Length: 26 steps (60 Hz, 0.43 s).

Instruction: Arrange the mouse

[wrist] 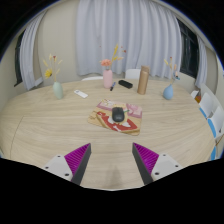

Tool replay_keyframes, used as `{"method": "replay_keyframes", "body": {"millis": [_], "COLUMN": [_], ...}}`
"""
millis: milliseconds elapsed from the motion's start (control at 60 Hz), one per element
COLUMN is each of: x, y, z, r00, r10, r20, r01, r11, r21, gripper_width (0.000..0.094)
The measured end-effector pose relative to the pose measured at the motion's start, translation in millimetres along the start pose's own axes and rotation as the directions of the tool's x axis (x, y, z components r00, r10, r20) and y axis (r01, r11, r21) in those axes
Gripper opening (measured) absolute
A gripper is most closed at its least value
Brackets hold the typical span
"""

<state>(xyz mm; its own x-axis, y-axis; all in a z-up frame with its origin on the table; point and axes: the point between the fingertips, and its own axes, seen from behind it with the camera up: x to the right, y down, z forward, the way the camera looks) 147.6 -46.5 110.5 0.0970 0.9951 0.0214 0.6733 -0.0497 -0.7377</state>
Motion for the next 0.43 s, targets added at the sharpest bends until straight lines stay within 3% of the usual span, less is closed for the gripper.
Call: {"method": "replay_keyframes", "body": {"millis": [433], "x": [-1], "y": [32], "z": [-29], "r00": [0.999], "r10": [-0.008], "r20": [-0.033], "r01": [0.007], "r11": [1.0], "r21": [-0.018], "gripper_width": [0.0851]}}
